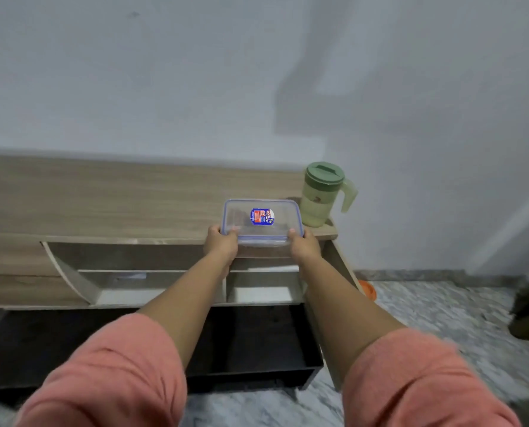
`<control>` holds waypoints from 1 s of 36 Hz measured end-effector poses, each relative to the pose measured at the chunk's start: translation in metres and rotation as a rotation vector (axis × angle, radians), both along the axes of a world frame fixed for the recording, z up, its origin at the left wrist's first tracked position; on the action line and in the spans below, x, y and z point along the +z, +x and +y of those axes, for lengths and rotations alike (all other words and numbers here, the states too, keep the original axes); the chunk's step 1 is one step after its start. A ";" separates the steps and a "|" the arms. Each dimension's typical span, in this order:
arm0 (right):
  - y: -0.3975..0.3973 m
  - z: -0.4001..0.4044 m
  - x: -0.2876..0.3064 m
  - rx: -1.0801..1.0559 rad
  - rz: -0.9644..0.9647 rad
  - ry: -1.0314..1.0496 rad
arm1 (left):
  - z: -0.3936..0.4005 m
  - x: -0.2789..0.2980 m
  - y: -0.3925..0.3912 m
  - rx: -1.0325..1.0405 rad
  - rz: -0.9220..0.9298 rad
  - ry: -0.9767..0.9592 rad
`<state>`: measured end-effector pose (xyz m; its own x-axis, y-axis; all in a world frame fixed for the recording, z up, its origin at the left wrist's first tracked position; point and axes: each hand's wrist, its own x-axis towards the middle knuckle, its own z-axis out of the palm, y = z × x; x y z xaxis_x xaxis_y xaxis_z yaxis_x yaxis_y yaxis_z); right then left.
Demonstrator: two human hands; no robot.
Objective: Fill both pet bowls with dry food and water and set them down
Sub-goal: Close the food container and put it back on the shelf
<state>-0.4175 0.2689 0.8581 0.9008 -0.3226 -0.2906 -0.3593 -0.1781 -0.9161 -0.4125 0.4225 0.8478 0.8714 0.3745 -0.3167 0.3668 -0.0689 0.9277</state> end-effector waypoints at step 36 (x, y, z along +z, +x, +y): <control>0.000 -0.072 -0.200 -0.002 0.103 0.124 | -0.072 -0.200 0.000 -0.069 0.117 -0.062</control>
